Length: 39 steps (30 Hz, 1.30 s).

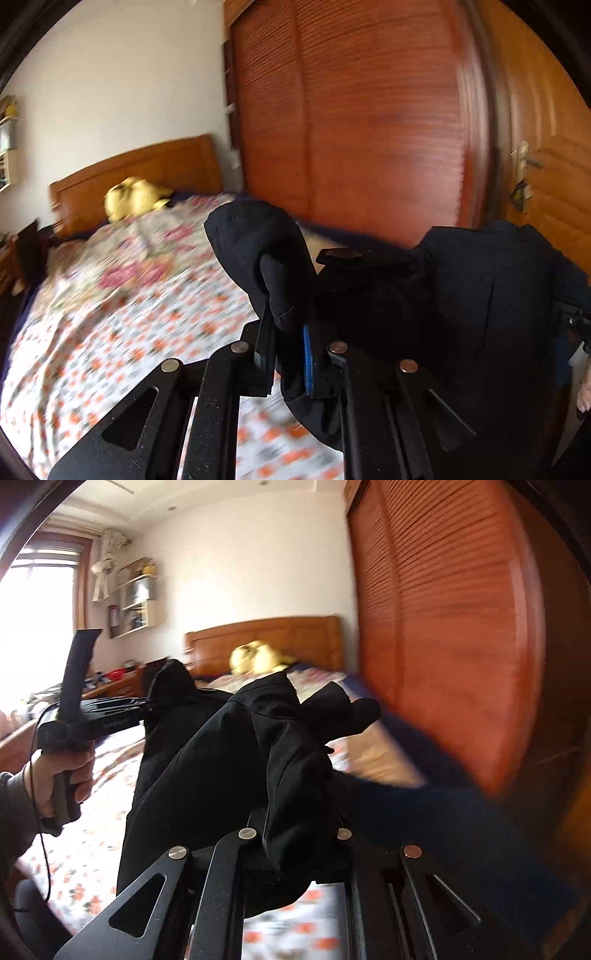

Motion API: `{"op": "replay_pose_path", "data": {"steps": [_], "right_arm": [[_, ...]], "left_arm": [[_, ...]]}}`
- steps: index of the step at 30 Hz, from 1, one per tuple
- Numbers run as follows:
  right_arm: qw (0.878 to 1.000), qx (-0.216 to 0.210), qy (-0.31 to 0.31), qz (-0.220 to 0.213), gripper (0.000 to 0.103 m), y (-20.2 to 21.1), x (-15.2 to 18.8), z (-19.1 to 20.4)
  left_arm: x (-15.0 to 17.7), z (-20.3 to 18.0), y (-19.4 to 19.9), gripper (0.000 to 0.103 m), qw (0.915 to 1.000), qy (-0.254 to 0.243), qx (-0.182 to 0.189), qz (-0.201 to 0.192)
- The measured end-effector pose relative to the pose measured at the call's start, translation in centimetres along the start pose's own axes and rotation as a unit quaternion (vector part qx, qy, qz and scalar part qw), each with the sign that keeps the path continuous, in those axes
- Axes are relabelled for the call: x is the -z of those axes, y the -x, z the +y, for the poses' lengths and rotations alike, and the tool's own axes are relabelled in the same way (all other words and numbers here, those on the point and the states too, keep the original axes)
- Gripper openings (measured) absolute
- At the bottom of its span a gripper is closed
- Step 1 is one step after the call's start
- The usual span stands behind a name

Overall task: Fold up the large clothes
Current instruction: 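Carry the coat bundle with both grippers onto the blue and grey clothes stack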

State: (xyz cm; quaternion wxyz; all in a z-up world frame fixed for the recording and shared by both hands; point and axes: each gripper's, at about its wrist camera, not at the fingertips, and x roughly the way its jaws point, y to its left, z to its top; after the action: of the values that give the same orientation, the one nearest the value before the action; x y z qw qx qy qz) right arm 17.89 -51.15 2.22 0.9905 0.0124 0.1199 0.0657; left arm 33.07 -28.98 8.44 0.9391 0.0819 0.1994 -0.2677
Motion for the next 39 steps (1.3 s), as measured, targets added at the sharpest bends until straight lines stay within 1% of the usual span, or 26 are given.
{"op": "replay_pose_path", "data": {"steps": [2,6,9,12,15,17,20,22,23,24,25,26,27,28,29,30,31,32,33,34,35,37,39], "right_arm": [[0.999,0.034,-0.002,-0.007,0.01,1.8,-0.7,-3.1],[0.995,0.098,-0.015,-0.007,0.01,4.9,-0.8,-9.0],[0.992,0.127,-0.027,0.0,0.01,6.5,0.2,-11.7],[0.989,0.144,-0.043,0.011,0.01,7.7,1.7,-13.8],[0.987,0.151,-0.055,0.021,0.01,8.0,2.7,-14.4],[0.985,0.16,-0.05,0.032,0.01,7.7,3.5,-14.4],[0.982,0.176,-0.045,0.048,0.011,7.2,3.9,-13.7],[0.98,0.188,-0.043,0.052,0.012,7.1,3.8,-13.5],[0.979,0.194,-0.039,0.055,0.013,6.8,3.0,-12.8],[0.978,0.197,-0.034,0.056,0.014,6.6,2.9,-12.4],[0.978,0.199,-0.032,0.057,0.015,5.9,2.3,-12.0],[0.977,0.203,-0.033,0.058,0.02,5.8,2.0,-11.7],[0.976,0.208,-0.036,0.059,0.023,5.5,1.9,-11.8],[0.974,0.213,-0.039,0.059,0.024,5.7,1.5,-11.3],[0.974,0.217,-0.041,0.059,0.027,5.8,1.2,-10.9],[0.973,0.22,-0.041,0.057,0.031,5.7,0.9,-10.9],[0.972,0.225,-0.039,0.054,0.033,5.8,0.6,-10.7],[0.971,0.231,-0.037,0.052,0.038,5.9,0.3,-10.4],[0.969,0.242,-0.031,0.049,0.043,6.1,-0.2,-9.8],[0.968,0.247,-0.026,0.046,0.043,6.3,-0.6,-9.3],[0.968,0.247,-0.022,0.042,0.045,6.3,-0.6,-8.6],[0.967,0.254,-0.011,0.03,0.049,6.9,-1.5,-7.4],[0.965,0.261,0.004,0.02,0.051,7.4,-2.5,-6.0]], "left_arm": [[-1.6,-2.9,-1.0,0.012,0.9997,-0.005,0.02,-0.011],[-3.9,-9.2,-3.7,0.012,0.9976,-0.025,0.063,-0.013],[-4.3,-13.0,-5.0,0.012,0.9957,-0.044,0.08,-0.015],[-4.1,-15.6,-6.4,0.012,0.994,-0.053,0.095,-0.003],[-3.6,-17.1,-7.8,0.012,0.9947,-0.047,0.091,0.011],[-3.1,-17.8,-8.3,0.012,0.9947,-0.045,0.091,0.021],[-2.5,-18.4,-8.9,0.012,0.9943,-0.061,0.083,0.026],[-2.4,-18.8,-9.0,0.012,0.9943,-0.068,0.077,0.027],[-2.6,-19.1,-9.2,0.012,0.9943,-0.072,0.073,0.028],[-2.5,-19.3,-9.0,0.012,0.9943,-0.079,0.067,0.028],[-2.5,-19.5,-8.7,0.012,0.9938,-0.084,0.067,0.027],[-2.5,-19.7,-8.6,0.016,0.9932,-0.088,0.071,0.027],[-2.5,-19.8,-8.3,0.022,0.9925,-0.09,0.078,0.028],[-2.4,-19.7,-8.0,0.037,0.9915,-0.086,0.092,0.032],[-2.4,-19.5,-7.8,0.046,0.9908,-0.08,0.104,0.034],[-2.4,-19.4,-7.6,0.047,0.9903,-0.075,0.112,0.035],[-2.4,-19.3,-7.3,0.051,0.9898,-0.073,0.116,0.038],[-2.3,-19.3,-6.9,0.061,0.9886,-0.074,0.125,0.038],[-2.2,-19.0,-6.1,0.066,0.9871,-0.073,0.138,0.036],[-1.9,-18.8,-5.5,0.074,0.9865,-0.068,0.146,0.033],[-1.7,-18.6,-4.6,0.079,0.9852,-0.062,0.157,0.031],[-1.2,-18.2,-2.7,0.081,0.9827,-0.055,0.175,0.026],[-0.8,-18.0,-1.3,0.087,0.9813,-0.055,0.183,0.022]]}}
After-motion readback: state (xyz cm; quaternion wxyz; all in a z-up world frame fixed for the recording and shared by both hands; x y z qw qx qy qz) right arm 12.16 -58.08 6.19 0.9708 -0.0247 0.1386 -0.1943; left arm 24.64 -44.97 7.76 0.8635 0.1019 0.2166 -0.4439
